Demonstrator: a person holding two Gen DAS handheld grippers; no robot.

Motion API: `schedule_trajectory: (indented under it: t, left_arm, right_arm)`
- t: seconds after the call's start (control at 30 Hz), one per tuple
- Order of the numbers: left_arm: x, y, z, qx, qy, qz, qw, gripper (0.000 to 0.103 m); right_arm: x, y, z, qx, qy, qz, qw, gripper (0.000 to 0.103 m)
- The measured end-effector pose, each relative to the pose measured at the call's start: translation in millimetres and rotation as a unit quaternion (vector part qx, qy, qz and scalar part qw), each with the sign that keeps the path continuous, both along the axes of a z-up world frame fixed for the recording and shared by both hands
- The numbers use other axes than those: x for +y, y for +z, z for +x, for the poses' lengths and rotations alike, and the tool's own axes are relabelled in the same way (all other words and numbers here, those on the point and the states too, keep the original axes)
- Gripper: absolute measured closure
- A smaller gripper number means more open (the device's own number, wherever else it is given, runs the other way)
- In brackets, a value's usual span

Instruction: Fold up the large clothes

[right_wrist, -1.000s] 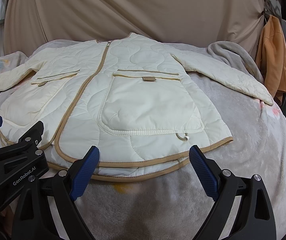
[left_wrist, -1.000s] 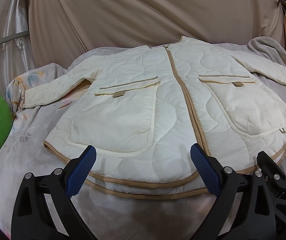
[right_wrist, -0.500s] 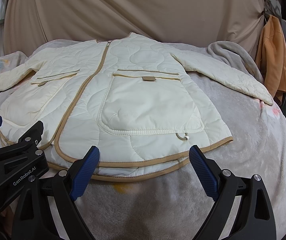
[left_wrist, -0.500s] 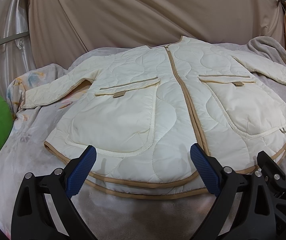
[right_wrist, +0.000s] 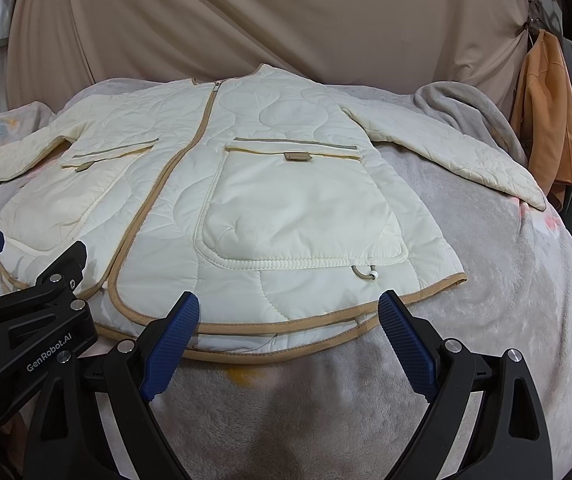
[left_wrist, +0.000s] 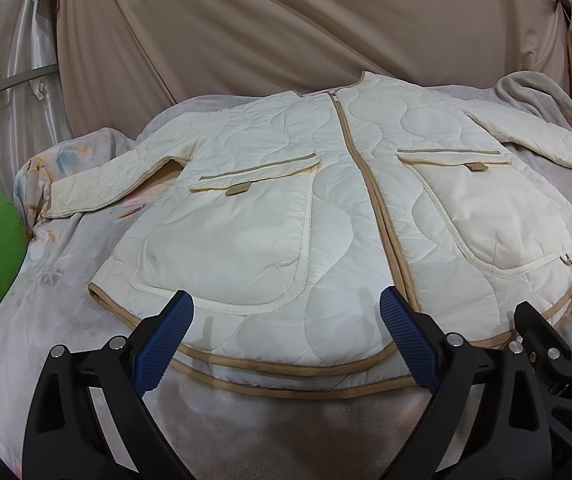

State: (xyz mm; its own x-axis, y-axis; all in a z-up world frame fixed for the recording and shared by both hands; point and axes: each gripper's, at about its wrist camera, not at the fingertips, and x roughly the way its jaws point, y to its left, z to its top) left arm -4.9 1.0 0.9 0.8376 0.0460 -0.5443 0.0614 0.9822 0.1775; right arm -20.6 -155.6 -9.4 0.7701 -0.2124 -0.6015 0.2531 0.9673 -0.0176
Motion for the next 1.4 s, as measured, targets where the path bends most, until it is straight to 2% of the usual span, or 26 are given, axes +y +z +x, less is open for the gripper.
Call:
schedule_trajectory:
  t: [0.93,1.0,1.07,1.13,1.23,1.33,1.4]
  left_arm:
    - [-0.4,-0.7,0.3,0.000,0.000,0.001,1.0000,0.012]
    - [1.3,0.0,-0.4,-0.001,-0.002,-0.004,1.0000,0.012]
    - [9.4,5.5,-3.3,-0.009,-0.015,-0.029,0.9994,0.012]
    - [23.4,17.6,-3.7,-0.022,-0.023,-0.065,0.9974,0.011]
    - [51.1,42.1,7.2,-0.037,-0.024,-0.098,0.9943,0.007]
    - [79.7,59.8,33.4,-0.028,-0.017,-0.122,0.9919,0.007]
    - [98.2,61.9,53.4,-0.017,-0.001,-0.132,0.9911,0.007]
  right_arm:
    - [0.6,0.2,0.7,0.001,0.000,0.000,1.000,0.012]
    - [-1.2,0.3,-0.1,0.002,0.004,0.006,1.000,0.012]
    - [-8.6,1.6,0.0,0.012,0.019,0.030,0.999,0.015]
    - [-34.4,9.9,2.4,0.024,0.030,0.075,0.996,0.018]
    - [-109.8,32.1,7.5,0.002,0.001,0.132,0.991,0.018]
    - [-202.4,46.1,19.0,-0.031,-0.068,0.131,0.988,0.018]
    - [-265.4,43.4,30.9,-0.029,-0.117,0.142,0.983,0.018]
